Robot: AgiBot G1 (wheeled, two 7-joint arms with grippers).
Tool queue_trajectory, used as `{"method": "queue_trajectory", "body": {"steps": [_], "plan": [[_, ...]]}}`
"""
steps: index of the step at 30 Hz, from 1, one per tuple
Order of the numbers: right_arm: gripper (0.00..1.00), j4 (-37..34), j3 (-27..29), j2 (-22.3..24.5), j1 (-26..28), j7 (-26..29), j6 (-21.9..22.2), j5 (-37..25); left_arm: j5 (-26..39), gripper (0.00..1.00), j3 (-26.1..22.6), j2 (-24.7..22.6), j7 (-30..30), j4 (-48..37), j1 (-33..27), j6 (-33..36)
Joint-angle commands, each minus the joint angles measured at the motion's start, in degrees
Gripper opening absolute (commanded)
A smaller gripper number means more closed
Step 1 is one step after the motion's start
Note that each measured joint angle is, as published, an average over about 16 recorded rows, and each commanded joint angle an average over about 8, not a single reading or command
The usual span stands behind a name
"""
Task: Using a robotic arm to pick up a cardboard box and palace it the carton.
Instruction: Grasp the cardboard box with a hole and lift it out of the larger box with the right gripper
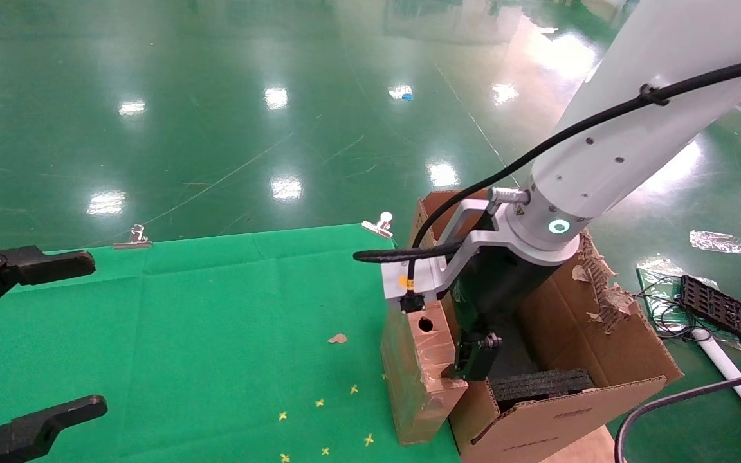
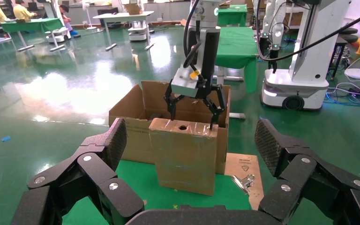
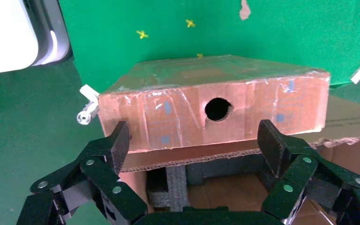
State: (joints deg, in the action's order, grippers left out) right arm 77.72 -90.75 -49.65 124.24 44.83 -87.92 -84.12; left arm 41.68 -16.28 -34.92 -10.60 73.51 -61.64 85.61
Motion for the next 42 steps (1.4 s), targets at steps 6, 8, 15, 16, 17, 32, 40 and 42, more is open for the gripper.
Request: {"method": "queue_trajectory", "body": {"steps": [6,8,15,16,17,32,40,42], "plan": [[1.0,-0.1,-1.7,-0.5,0.1,1.3,0.9,0.2,0.0,1.0,0.0,0.0,0.0,0.0,0.0,0.0],[1.0,-0.1,-1.9,-0.4,0.2,1.9,1.1,0.5,0.0,1.0,0.0,0.0,0.0,0.0,0.0,0.0],[1.0,-2.4,-2.4,0.5,1.7,10.4,0.0,2.3,0.0,1.0,-0.1,0.0,0.0,0.0,0.0,0.0],[1.0,-3.4,-2.6,0.4,2.1,12.7,-0.4,2.6,0.0,1.0,-0.1,0.0,0.0,0.0,0.0,0.0],[1.0,-4.7,-2.9,0.2,2.4,15.1,-0.9,2.9,-0.1,1.0,-0.1,0.0,0.0,0.0,0.0,0.0],[1.0,-28.6,-7.0,-2.9,-0.1,35.6,-1.6,14.1,-0.1,1.0,-0.1,0.1,0.1,0.0,0.0,-0.1],[1.0,-33.1,-8.0,-5.5,-1.8,37.1,-0.6,14.5,-0.1,1.0,-0.2,0.1,0.1,0.0,0.0,-0.1],[1.0,-33.8,-8.2,-6.2,-2.3,37.0,-0.2,14.5,-0.1,1.0,-0.2,0.1,0.1,0.0,0.0,-0.1]]}}
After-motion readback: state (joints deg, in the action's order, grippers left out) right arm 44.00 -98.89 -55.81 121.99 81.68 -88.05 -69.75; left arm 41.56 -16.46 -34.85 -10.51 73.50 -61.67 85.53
